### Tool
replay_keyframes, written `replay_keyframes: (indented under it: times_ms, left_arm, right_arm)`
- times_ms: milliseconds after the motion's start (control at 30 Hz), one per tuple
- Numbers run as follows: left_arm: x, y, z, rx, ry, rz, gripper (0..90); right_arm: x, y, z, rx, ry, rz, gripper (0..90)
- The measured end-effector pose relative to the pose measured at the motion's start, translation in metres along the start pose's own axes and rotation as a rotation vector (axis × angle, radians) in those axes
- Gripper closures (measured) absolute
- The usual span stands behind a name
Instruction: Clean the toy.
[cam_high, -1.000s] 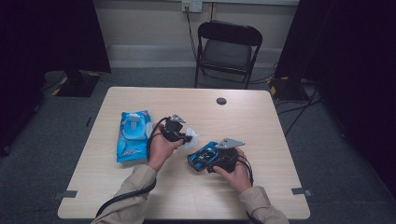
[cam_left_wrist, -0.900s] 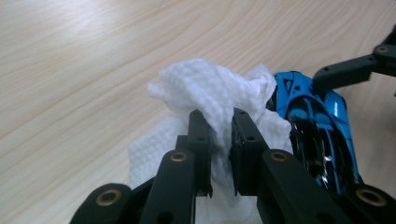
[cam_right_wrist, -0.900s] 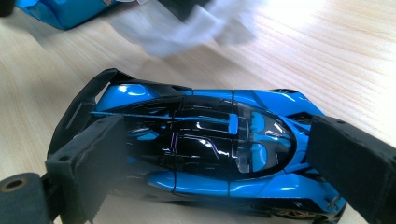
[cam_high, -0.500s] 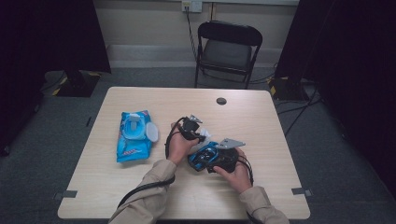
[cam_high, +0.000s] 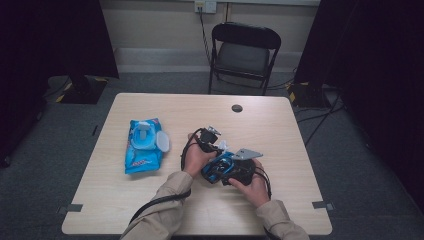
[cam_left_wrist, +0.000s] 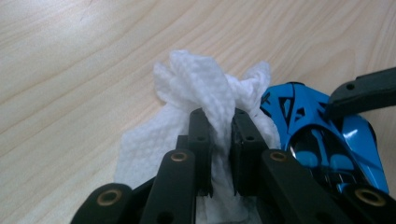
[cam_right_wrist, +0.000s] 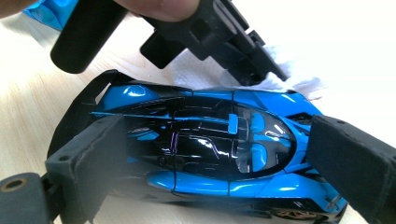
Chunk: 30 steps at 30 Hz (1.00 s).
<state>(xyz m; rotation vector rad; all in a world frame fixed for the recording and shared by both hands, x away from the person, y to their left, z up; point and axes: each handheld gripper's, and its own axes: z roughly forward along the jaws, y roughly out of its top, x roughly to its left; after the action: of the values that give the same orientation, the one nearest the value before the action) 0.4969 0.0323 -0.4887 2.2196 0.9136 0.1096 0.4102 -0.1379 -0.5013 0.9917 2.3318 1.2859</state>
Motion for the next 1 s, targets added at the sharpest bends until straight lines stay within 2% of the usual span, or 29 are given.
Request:
replay_keyframes:
  times_ms: [233,300,833,1000]
  left_arm:
    - [0.0,-0.004,-0.005,0.015,0.002,0.018,80.9]
    - [0.0,-0.004,-0.005,0.014,0.001,0.012,80.9]
    - [-0.003,-0.017,-0.022,0.07,0.018,0.053,81.6]
    - [-0.002,-0.022,-0.026,0.063,0.012,0.05,81.6]
  right_arm:
    - [0.0,0.0,0.0,0.0,0.001,0.0,5.0]
    - [0.0,0.0,0.0,0.001,0.002,0.0,4.9]
    - [-0.001,0.0,0.0,0.002,0.004,-0.003,4.9]
    - [-0.001,0.0,0.0,0.001,0.004,-0.003,4.9]
